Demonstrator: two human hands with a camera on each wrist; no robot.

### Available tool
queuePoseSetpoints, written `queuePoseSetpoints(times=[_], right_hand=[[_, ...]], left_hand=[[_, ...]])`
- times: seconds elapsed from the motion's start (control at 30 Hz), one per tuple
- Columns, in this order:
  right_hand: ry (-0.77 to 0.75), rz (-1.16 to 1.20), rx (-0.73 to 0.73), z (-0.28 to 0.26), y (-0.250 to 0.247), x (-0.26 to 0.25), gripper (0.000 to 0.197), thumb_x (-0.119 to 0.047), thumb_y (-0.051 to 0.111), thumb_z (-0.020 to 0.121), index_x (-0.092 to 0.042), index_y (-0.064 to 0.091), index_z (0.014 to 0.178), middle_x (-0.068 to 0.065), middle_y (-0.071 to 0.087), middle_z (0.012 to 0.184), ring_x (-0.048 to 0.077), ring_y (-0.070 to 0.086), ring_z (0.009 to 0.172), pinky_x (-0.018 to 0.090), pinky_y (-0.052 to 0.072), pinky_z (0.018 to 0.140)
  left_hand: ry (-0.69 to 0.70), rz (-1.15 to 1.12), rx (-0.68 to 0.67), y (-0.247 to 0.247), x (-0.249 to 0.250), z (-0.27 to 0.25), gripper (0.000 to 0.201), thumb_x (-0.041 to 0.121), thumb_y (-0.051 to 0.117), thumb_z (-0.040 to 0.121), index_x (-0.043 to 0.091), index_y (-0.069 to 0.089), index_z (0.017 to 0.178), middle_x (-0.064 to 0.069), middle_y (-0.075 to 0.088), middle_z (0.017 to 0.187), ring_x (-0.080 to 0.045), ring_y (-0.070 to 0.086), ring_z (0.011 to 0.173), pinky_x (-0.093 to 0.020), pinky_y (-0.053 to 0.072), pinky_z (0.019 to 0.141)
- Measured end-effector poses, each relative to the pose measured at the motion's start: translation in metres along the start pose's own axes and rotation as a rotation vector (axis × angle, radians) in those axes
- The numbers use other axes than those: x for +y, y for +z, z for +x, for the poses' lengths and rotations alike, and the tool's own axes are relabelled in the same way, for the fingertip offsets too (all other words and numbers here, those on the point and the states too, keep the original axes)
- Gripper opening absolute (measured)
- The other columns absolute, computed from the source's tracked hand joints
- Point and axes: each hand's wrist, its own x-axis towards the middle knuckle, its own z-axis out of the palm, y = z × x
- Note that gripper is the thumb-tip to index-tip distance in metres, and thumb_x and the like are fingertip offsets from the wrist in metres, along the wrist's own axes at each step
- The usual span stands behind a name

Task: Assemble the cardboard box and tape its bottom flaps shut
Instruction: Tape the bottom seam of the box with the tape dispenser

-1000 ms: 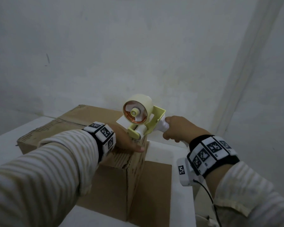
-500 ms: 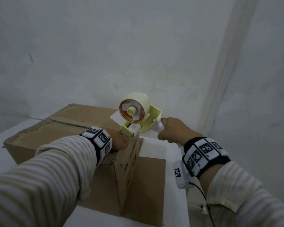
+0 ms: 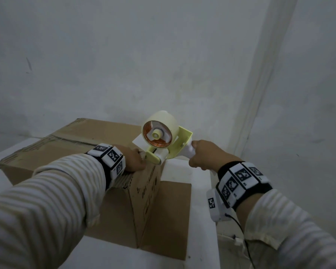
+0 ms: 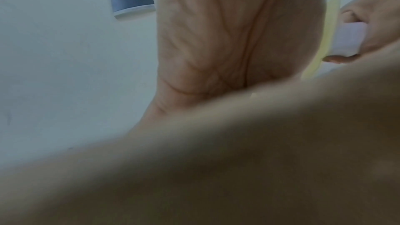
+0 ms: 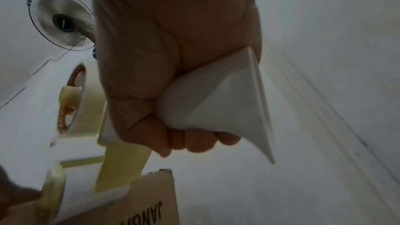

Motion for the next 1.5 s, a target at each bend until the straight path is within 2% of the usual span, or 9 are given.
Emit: queuePoseSetpoints(times=[0.23,0.37,0.5,0.8,0.93,1.07,1.23,1.4,1.5], right_hand=[[0.092,0.148,0.005,-0.007,0.024,-0.001,0.015,-0.006,0.055,0.077,-0.015,0.045,0.073,0.004,0.054,0.066,0.018,0.053,0.049,0.021,0.041,0.046],[0.189,0.09,-0.036,-0.018,0.037,0.01,0.013,-0.006,0.053,0.081,-0.005,0.055,0.094,0.01,0.059,0.079,0.024,0.057,0.062,0.026,0.046,0.051],[0.227,0.073,-0.025,-0.022,0.041,0.023,0.01,-0.005,0.052,0.082,-0.004,0.053,0.092,0.015,0.062,0.086,0.026,0.056,0.067,0.031,0.047,0.059],[0.172,0.105,0.113,0.003,0.016,0.002,0.004,-0.01,0.054,0.079,-0.012,0.05,0.079,0.009,0.06,0.081,0.026,0.057,0.069,0.023,0.038,0.047],[0.16,0.148,0.157,0.008,0.003,-0.005,0.018,-0.009,0.055,0.079,-0.016,0.043,0.068,0.007,0.058,0.075,0.027,0.059,0.068,0.024,0.039,0.047],[0.146,0.189,0.171,0.01,-0.009,-0.017,0.009,-0.012,0.059,0.08,-0.011,0.049,0.082,0.009,0.059,0.078,0.028,0.061,0.071,0.024,0.039,0.048],[0.116,0.297,0.217,0.011,-0.028,-0.047,0.013,-0.013,0.058,0.083,-0.009,0.049,0.091,0.012,0.062,0.082,0.029,0.063,0.065,0.028,0.045,0.054],[0.094,0.368,0.252,0.02,-0.045,-0.082,0.018,-0.016,0.061,0.084,-0.006,0.05,0.095,0.013,0.062,0.082,0.029,0.062,0.064,0.029,0.046,0.058],[0.097,0.386,0.279,0.028,-0.051,-0.103,0.021,-0.017,0.062,0.084,-0.007,0.05,0.097,0.014,0.063,0.082,0.03,0.064,0.067,0.035,0.053,0.069]], left_hand=[[0.019,-0.024,0.052,0.005,-0.002,-0.004,0.065,0.044,0.028,0.099,0.022,-0.004,0.151,-0.016,0.017,0.157,-0.035,0.027,0.141,-0.039,0.027,0.111],[0.015,-0.033,0.053,0.009,-0.009,0.005,0.073,0.052,0.031,0.093,0.033,-0.013,0.149,-0.018,-0.007,0.159,-0.04,0.03,0.139,-0.046,0.035,0.109],[0.074,-0.054,0.103,0.016,-0.006,0.007,0.071,0.042,0.037,0.093,0.035,-0.006,0.149,-0.011,-0.004,0.16,-0.038,0.013,0.145,-0.054,0.025,0.113],[0.042,-0.168,0.074,0.007,0.006,0.001,0.058,0.029,0.043,0.094,0.014,0.026,0.147,-0.009,0.01,0.157,-0.033,0.037,0.134,-0.042,0.039,0.105],[0.089,-0.237,0.019,0.006,0.008,-0.002,0.042,0.019,0.039,0.099,0.016,0.04,0.141,-0.013,0.021,0.156,-0.039,0.016,0.143,-0.048,0.012,0.116],[0.106,-0.52,0.038,-0.013,0.002,-0.021,0.051,0.027,0.044,0.097,0.025,0.032,0.147,-0.002,0.019,0.158,-0.022,0.018,0.146,-0.035,0.014,0.117],[-0.017,-1.092,0.16,-0.041,-0.028,-0.007,0.038,0.024,0.043,0.098,0.0,0.051,0.127,-0.017,0.055,0.132,-0.031,0.059,0.11,-0.039,0.048,0.092],[0.016,-1.53,-0.148,-0.057,-0.05,0.015,0.078,0.055,0.025,0.097,-0.01,0.034,0.138,-0.028,0.042,0.142,-0.04,0.043,0.13,-0.045,0.038,0.103],[0.052,-1.741,-0.221,-0.063,-0.061,0.037,0.074,0.056,0.029,0.096,-0.008,0.044,0.13,-0.025,0.055,0.125,-0.037,0.054,0.116,-0.044,0.044,0.092]])
